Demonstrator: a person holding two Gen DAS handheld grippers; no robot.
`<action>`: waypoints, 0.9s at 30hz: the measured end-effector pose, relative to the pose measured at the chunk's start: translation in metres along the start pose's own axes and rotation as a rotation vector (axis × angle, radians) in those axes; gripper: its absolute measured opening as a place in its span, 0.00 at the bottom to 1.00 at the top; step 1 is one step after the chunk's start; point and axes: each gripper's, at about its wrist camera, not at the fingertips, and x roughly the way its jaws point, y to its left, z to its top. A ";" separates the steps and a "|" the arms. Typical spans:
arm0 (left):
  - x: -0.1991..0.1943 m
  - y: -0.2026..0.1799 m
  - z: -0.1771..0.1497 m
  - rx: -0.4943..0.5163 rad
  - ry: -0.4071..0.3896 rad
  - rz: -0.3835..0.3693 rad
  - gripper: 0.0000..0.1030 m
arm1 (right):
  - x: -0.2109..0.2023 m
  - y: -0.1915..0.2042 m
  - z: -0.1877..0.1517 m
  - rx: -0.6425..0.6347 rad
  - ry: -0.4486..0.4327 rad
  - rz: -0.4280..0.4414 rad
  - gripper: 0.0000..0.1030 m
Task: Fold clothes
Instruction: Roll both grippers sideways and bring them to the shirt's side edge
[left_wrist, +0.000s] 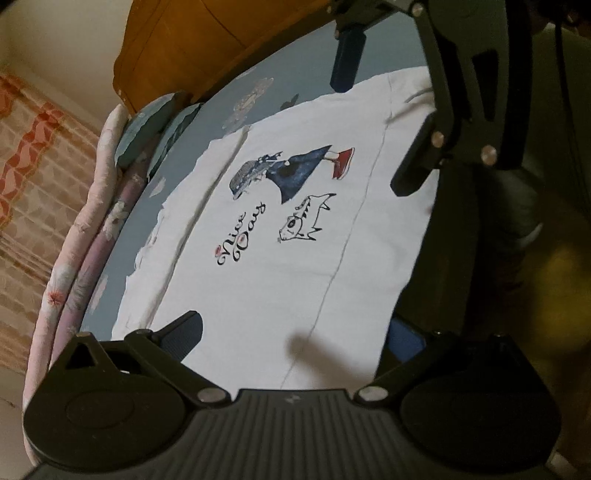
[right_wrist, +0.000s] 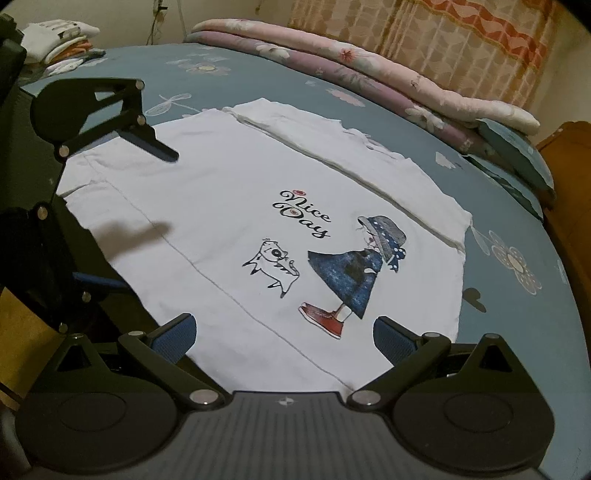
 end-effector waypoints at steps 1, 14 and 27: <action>0.000 0.002 0.000 0.002 -0.002 0.005 0.99 | 0.000 0.000 0.000 0.005 -0.002 0.000 1.00; 0.001 0.037 0.008 -0.063 -0.025 0.037 0.99 | -0.013 0.018 0.013 -0.073 -0.120 0.144 1.00; -0.004 0.029 -0.001 -0.069 -0.017 0.025 0.99 | 0.037 0.051 0.022 -0.194 -0.078 -0.083 1.00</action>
